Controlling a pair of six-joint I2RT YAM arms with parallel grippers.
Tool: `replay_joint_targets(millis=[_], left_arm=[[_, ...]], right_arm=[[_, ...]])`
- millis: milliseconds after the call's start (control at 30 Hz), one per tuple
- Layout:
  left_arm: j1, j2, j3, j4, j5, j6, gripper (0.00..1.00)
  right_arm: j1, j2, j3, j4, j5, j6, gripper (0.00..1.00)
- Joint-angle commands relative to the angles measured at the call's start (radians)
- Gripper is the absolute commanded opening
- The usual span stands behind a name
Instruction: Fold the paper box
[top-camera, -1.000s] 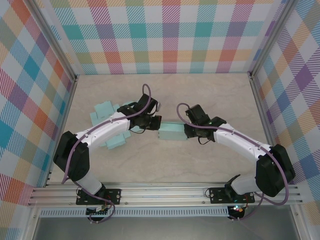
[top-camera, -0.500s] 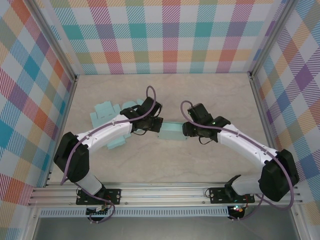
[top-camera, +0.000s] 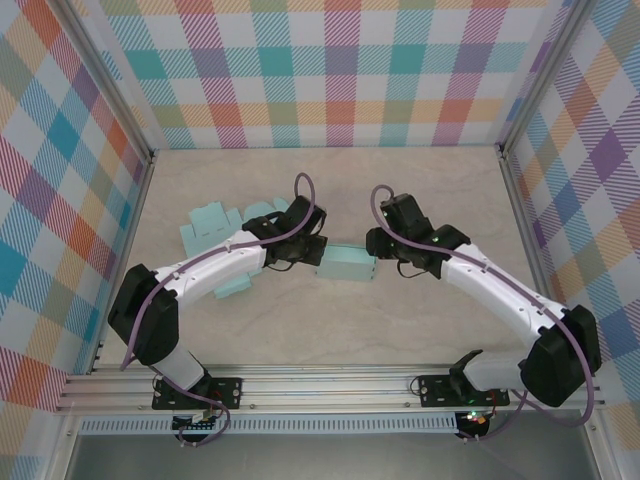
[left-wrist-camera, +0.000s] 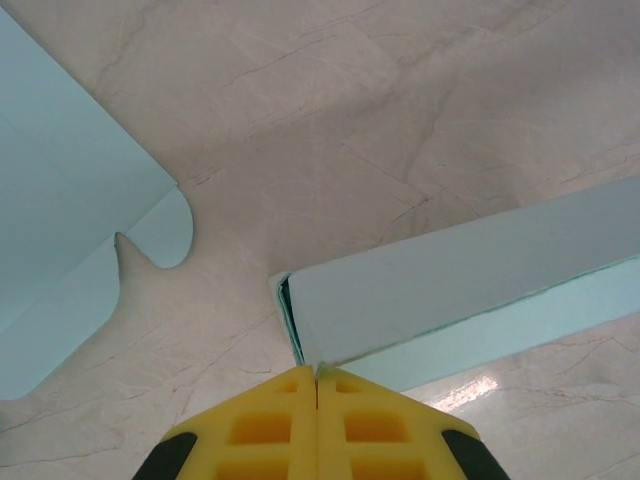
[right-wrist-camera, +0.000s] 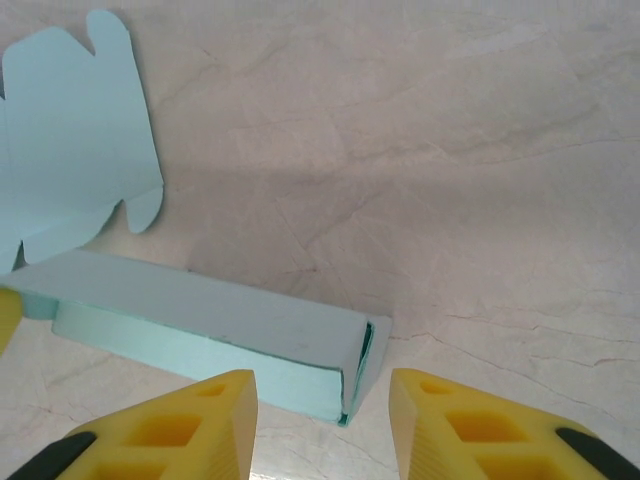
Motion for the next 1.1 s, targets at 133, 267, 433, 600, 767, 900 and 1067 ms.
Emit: replay_joint_targets(millis=[133,267,433,600,767,900,1067], left_arm=[[-0.030,0.001,-0.009,0.001,-0.044,0.004,0.00],[-0.039,0.000,-0.033,0.032,-0.063,-0.011,0.00],[-0.052,-0.007,-0.071,0.078,-0.099,-0.031,0.00],[-0.056,-0.014,-0.119,0.125,-0.099,-0.058,0.00],[-0.060,-0.042,-0.168,0.158,-0.092,-0.077,0.20],[-0.059,-0.081,-0.185,0.147,-0.064,-0.079,0.38],[-0.061,-0.148,-0.195,0.100,-0.014,-0.098,0.64]], right_arm=[[-0.014,0.092,0.088,-0.009,-0.022,0.025,0.40],[-0.014,0.134,0.067,-0.007,-0.015,0.037,0.35],[-0.014,0.149,0.001,0.020,-0.031,0.065,0.31],[-0.014,0.132,-0.105,0.094,-0.062,0.105,0.28],[-0.014,0.124,-0.197,0.170,-0.052,0.134,0.24],[-0.014,0.125,-0.256,0.235,-0.047,0.149,0.23],[-0.012,0.112,-0.303,0.288,-0.037,0.153,0.22]])
